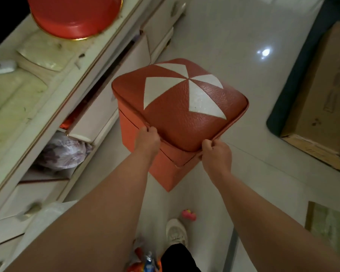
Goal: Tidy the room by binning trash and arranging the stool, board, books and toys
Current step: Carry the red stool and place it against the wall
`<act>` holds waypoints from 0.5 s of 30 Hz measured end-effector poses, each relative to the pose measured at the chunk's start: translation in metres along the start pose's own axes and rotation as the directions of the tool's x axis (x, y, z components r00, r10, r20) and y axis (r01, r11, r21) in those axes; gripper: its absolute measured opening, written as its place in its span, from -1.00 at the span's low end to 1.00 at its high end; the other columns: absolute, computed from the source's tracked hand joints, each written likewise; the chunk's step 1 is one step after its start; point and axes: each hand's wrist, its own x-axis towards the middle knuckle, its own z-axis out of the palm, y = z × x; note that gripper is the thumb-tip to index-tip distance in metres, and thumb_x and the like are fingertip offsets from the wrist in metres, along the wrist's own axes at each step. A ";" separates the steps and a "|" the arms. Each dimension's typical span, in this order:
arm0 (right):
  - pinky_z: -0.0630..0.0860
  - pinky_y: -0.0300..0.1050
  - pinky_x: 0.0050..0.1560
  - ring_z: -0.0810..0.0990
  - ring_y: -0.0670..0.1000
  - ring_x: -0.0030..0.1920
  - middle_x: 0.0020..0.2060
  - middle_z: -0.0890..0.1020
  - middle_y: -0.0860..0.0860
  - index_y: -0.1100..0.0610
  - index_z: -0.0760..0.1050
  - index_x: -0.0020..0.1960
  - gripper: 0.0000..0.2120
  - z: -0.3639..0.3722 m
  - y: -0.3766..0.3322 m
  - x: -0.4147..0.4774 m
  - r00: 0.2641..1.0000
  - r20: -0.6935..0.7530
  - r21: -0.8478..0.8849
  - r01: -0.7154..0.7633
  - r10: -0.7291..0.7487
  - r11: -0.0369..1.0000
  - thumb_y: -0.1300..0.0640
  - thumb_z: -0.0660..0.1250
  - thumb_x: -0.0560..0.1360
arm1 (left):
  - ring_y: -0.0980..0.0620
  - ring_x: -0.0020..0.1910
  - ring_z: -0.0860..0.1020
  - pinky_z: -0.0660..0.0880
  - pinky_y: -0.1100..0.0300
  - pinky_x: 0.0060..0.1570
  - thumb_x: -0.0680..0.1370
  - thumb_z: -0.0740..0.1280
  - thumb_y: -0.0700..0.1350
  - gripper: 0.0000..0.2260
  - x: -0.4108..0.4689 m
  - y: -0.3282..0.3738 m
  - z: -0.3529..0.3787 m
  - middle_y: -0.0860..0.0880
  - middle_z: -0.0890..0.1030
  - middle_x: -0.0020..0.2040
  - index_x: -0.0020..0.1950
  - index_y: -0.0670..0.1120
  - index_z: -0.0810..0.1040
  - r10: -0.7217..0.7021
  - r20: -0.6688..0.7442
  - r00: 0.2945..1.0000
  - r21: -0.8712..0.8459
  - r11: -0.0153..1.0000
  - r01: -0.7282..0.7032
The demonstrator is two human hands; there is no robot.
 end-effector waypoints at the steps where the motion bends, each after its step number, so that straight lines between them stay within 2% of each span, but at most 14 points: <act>1: 0.52 0.04 -0.25 0.59 0.12 -0.29 -0.43 0.56 0.06 0.17 0.40 -0.41 -0.71 -0.002 -0.010 -0.002 1.000 -0.028 0.034 0.014 -0.013 0.999 0.07 0.17 0.44 | -0.12 -0.16 0.49 0.53 -0.12 0.01 0.49 0.11 -0.06 -0.88 -0.001 0.009 -0.003 -0.11 0.47 -0.18 -0.19 -0.05 0.37 0.003 0.002 1.000 -0.046 0.999 -0.003; 4: 0.41 -0.05 -0.29 0.50 0.01 -0.40 -0.54 0.48 -0.05 0.14 0.36 -0.45 -0.69 -0.009 -0.038 -0.007 0.995 -0.094 0.093 0.053 -0.045 0.994 0.13 0.19 0.46 | -0.11 -0.24 0.49 0.59 -0.15 -0.05 0.54 0.11 -0.13 -0.88 0.000 0.029 -0.015 -0.15 0.45 -0.21 -0.13 -0.11 0.38 -0.003 0.001 1.000 -0.140 0.990 0.003; 7: 0.48 0.02 -0.24 0.59 0.05 -0.37 -0.54 0.52 -0.06 0.12 0.38 -0.42 -0.71 -0.013 -0.057 -0.018 0.995 -0.081 0.121 0.063 -0.054 0.991 0.09 0.17 0.46 | -0.11 -0.31 0.49 0.60 -0.20 -0.10 0.57 0.10 -0.15 -0.82 -0.008 0.036 -0.031 -0.17 0.45 -0.25 0.01 -0.20 0.44 -0.047 0.014 0.999 -0.180 0.982 0.049; 10: 0.51 0.03 -0.22 0.63 0.03 -0.36 -0.50 0.56 -0.05 0.09 0.40 -0.39 -0.72 -0.018 -0.065 -0.036 0.997 -0.050 0.110 0.063 -0.058 0.992 0.06 0.16 0.47 | -0.07 -0.37 0.45 0.56 -0.15 -0.11 0.61 0.07 -0.23 -0.79 -0.035 0.035 -0.045 -0.17 0.42 -0.34 -0.16 -0.18 0.43 -0.108 0.031 0.994 -0.235 0.965 0.113; 13: 0.49 0.00 -0.23 0.63 0.02 -0.36 -0.47 0.59 -0.02 0.10 0.44 -0.36 -0.72 -0.025 -0.070 -0.062 0.996 -0.035 0.047 0.089 -0.088 0.995 0.05 0.14 0.49 | -0.06 -0.35 0.44 0.55 -0.06 -0.27 0.62 0.05 -0.27 -0.75 -0.065 0.026 -0.062 -0.17 0.43 -0.33 -0.22 -0.16 0.40 -0.161 0.061 0.985 -0.274 0.946 0.172; 15: 0.49 0.00 -0.24 0.63 0.05 -0.35 -0.48 0.58 -0.02 0.09 0.43 -0.38 -0.71 -0.029 -0.075 -0.083 0.994 -0.028 0.028 0.102 -0.101 0.994 0.05 0.14 0.49 | -0.06 -0.35 0.44 0.54 -0.07 -0.28 0.61 0.05 -0.29 -0.75 -0.087 0.019 -0.076 -0.17 0.41 -0.32 -0.22 -0.16 0.39 -0.189 0.046 0.981 -0.307 0.931 0.194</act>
